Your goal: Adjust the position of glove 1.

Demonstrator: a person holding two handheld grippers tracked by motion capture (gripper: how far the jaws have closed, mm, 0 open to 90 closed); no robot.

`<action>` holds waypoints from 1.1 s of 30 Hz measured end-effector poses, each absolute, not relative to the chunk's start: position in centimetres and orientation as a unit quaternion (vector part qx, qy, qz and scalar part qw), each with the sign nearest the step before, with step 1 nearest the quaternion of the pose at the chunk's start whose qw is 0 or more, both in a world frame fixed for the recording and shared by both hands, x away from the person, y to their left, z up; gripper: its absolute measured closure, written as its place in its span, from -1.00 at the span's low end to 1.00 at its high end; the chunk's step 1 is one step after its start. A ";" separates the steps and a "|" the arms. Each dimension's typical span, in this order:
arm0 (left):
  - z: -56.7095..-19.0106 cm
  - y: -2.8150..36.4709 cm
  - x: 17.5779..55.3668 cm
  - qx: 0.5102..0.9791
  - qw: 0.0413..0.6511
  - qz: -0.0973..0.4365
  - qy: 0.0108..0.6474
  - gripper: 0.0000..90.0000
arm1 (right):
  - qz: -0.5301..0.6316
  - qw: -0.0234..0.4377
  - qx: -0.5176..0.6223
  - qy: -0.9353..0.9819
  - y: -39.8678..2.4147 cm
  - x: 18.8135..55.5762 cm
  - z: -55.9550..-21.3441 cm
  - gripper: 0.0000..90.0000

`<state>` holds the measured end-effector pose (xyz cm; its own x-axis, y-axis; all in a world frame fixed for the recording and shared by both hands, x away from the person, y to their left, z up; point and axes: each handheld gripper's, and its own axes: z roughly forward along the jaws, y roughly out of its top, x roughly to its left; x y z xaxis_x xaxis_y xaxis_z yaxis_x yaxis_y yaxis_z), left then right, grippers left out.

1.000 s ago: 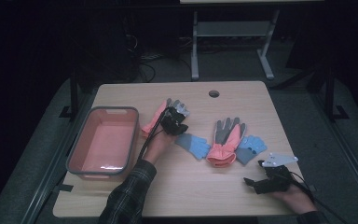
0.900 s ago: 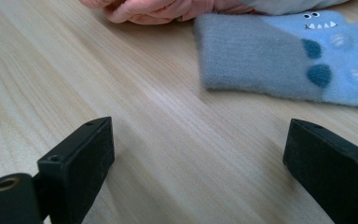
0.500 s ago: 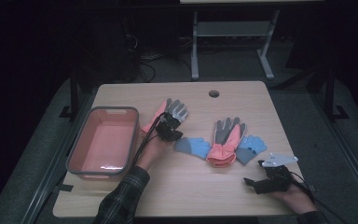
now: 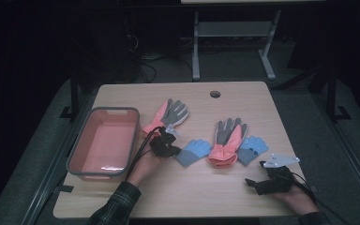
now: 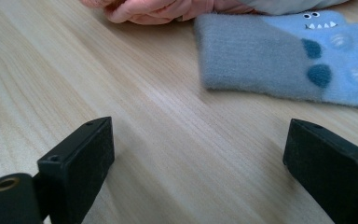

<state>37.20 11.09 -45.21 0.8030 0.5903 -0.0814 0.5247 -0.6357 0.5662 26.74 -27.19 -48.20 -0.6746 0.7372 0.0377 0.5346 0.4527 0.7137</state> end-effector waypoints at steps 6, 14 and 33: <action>-44.3 11.4 36.4 0.894 0.312 0.063 0.314 0.89 | 0.361 0.140 0.378 0.841 -27.2 26.7 -48.2 -0.82; -43.6 9.2 36.2 0.889 0.348 0.070 0.289 0.55 | 0.361 0.140 0.379 0.841 -27.2 26.7 -48.2 -0.82; -46.0 7.4 36.9 0.899 0.331 0.066 0.279 0.68 | 0.361 0.140 0.379 0.841 -27.2 26.7 -48.2 -0.82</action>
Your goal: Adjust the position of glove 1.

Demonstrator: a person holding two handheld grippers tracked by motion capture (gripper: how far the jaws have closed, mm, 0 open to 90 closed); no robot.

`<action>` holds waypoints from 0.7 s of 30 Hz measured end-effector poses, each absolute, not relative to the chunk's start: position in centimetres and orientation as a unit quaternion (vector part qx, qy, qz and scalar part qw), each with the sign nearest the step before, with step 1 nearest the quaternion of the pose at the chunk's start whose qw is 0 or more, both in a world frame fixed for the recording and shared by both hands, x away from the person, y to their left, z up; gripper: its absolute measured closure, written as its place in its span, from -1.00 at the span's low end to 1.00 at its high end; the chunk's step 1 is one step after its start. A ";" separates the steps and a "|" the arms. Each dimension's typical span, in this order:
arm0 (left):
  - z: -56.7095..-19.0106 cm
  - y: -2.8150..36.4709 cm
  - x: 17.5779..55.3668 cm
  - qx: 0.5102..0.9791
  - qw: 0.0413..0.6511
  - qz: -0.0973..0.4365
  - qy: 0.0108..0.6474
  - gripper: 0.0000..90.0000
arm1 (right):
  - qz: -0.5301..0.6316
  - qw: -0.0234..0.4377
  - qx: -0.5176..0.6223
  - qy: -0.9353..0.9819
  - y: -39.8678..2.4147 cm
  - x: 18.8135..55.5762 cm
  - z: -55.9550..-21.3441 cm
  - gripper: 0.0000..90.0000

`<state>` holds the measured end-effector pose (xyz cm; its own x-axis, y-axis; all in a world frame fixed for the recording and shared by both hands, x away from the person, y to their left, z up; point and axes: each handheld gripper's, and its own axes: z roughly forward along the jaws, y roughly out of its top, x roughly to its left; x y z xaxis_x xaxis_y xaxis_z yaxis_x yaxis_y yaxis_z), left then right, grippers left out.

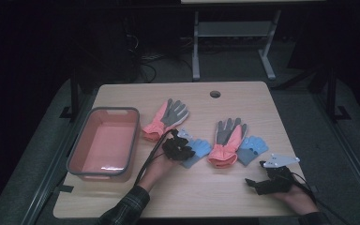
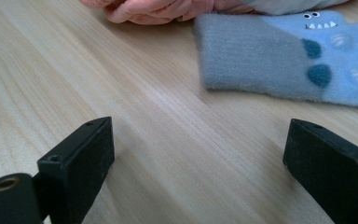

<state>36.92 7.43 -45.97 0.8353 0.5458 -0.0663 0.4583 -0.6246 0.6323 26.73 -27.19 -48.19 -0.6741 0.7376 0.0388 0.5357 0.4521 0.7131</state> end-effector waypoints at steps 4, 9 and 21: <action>-45.9 7.4 36.8 0.904 0.324 0.071 0.271 0.89 | 0.361 0.139 0.379 0.841 -27.2 26.7 -48.2 -0.82; -45.7 7.4 36.7 0.903 0.325 0.058 0.275 0.94 | 0.361 0.139 0.378 0.841 -27.2 26.7 -48.2 -0.82; -43.6 8.5 34.6 0.900 0.349 0.044 0.256 0.95 | 0.361 0.139 0.379 0.841 -27.2 26.7 -48.2 -0.82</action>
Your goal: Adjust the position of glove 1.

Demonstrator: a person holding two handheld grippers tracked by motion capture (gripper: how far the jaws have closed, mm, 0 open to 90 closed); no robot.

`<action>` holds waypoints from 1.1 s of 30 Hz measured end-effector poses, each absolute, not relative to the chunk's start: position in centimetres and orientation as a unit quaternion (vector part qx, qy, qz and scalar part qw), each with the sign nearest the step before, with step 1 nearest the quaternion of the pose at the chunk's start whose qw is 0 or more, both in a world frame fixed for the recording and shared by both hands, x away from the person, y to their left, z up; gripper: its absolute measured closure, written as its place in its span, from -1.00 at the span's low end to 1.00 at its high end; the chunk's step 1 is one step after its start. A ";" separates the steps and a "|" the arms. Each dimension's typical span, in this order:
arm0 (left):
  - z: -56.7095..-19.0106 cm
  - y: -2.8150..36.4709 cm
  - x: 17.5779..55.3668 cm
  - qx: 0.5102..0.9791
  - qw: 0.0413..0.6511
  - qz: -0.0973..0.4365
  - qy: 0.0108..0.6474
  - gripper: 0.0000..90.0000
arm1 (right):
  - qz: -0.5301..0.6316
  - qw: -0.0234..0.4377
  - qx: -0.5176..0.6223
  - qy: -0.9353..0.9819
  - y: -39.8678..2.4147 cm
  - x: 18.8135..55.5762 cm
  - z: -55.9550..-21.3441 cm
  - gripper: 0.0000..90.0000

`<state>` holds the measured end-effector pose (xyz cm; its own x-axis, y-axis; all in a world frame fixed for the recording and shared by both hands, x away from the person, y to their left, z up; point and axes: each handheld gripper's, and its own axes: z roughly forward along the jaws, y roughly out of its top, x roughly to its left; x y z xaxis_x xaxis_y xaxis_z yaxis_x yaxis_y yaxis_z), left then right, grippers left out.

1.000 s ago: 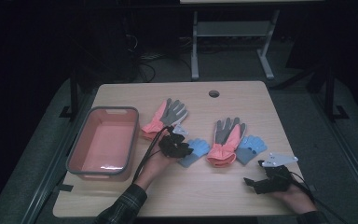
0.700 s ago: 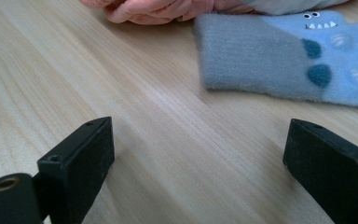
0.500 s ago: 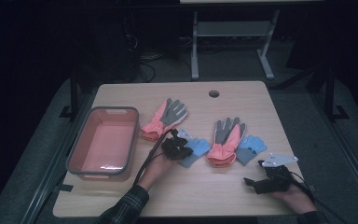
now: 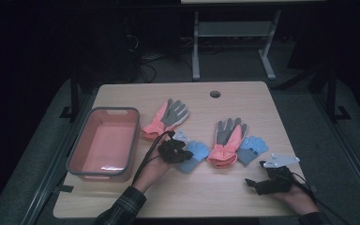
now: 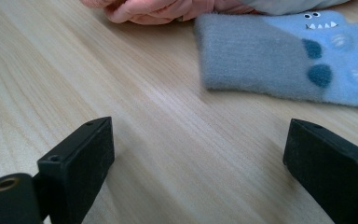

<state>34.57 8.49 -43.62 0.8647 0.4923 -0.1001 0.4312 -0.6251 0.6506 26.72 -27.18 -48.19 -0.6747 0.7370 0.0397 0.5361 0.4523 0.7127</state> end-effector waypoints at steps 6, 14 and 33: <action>-43.0 9.3 32.7 0.903 0.352 0.032 0.243 0.95 | 0.361 0.139 0.378 0.841 -27.2 26.7 -48.2 -0.82; -43.5 9.5 30.4 0.912 0.345 0.011 0.222 0.95 | 0.361 0.139 0.378 0.841 -27.2 26.7 -48.2 -0.82; -45.0 7.5 29.5 0.917 0.346 -0.013 0.198 0.93 | 0.361 0.139 0.378 0.841 -27.2 26.7 -48.2 -0.82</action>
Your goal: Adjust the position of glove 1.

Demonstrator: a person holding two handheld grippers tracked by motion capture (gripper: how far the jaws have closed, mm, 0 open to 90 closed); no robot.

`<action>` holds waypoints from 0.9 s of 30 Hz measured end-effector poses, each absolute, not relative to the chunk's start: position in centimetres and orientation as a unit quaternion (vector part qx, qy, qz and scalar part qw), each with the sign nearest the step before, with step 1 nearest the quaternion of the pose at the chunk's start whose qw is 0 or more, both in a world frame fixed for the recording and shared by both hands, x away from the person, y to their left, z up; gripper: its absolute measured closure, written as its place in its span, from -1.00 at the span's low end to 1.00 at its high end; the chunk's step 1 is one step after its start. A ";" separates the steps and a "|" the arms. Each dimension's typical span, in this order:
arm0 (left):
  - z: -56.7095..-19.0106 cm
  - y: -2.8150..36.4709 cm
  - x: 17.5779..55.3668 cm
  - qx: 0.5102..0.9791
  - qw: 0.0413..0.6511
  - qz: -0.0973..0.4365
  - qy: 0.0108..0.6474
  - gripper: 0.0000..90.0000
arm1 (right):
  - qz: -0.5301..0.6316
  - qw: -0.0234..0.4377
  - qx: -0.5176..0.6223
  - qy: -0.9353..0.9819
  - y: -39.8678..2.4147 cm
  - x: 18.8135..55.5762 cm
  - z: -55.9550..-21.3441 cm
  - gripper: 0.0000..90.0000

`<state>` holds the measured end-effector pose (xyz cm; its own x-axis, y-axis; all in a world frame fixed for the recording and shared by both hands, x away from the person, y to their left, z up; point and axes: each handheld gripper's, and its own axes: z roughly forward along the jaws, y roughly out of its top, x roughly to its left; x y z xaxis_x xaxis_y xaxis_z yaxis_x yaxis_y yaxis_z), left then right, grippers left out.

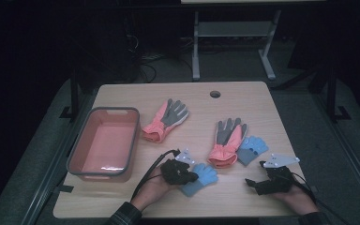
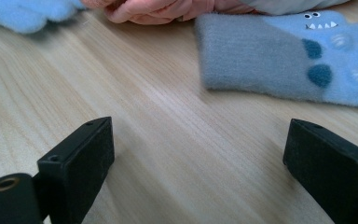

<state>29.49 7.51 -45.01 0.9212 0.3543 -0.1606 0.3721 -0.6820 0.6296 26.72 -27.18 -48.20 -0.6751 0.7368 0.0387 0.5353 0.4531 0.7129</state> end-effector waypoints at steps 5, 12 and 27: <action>-45.2 7.3 29.4 0.913 0.353 -0.013 0.205 0.85 | 0.361 0.139 0.378 0.841 -27.2 26.7 -48.2 -0.82; -44.5 8.1 29.6 0.906 0.366 -0.017 0.211 0.20 | 0.362 0.141 0.377 0.841 -27.2 26.7 -48.2 -0.82; -45.1 13.8 30.8 0.885 0.358 0.077 0.287 -0.66 | 0.361 0.140 0.377 0.841 -27.2 26.7 -48.2 -0.82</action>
<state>30.81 13.76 -45.10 0.8236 0.5628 -0.0697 0.4532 -0.5792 0.6776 26.74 -27.19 -48.20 -0.6756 0.7363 0.0364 0.5334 0.4541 0.7137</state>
